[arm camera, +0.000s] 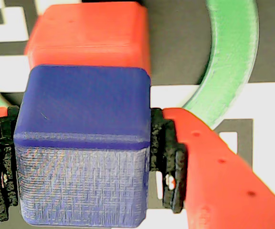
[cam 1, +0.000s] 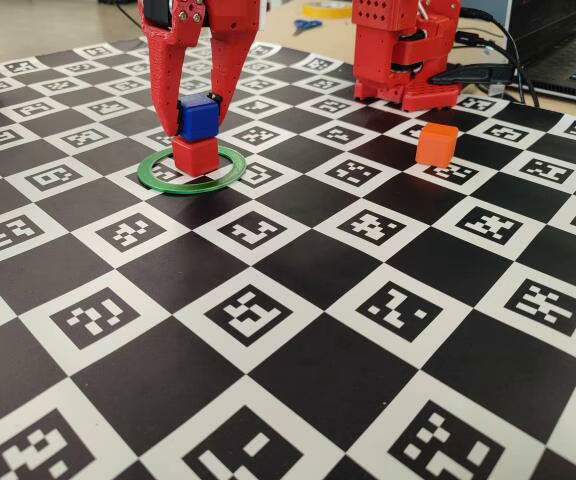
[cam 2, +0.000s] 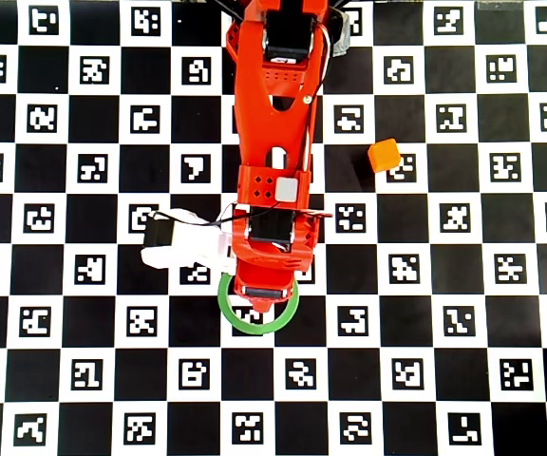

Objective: Grab the red cube then put it in the green circle then put the blue cube on top and finally the orange cube on top

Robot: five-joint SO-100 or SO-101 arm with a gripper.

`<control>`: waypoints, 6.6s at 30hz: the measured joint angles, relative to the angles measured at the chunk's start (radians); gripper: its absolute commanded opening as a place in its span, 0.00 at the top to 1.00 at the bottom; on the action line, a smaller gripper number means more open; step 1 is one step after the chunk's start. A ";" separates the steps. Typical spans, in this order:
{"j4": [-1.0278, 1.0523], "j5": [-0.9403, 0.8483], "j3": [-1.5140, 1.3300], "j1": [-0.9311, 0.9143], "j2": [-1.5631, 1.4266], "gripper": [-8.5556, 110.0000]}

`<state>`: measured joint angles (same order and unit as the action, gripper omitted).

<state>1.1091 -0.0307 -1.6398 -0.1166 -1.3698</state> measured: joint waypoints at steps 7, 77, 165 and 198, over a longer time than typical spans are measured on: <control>0.000 0.032 0.000 0.000 0.000 0.65; 0.451 0.569 -0.186 0.712 -0.611 0.60; -0.284 0.549 -0.896 0.828 -0.632 0.83; 0.196 0.344 -0.250 0.465 -0.606 0.85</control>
<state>1.3054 0.3129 -1.8899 0.3482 -1.9758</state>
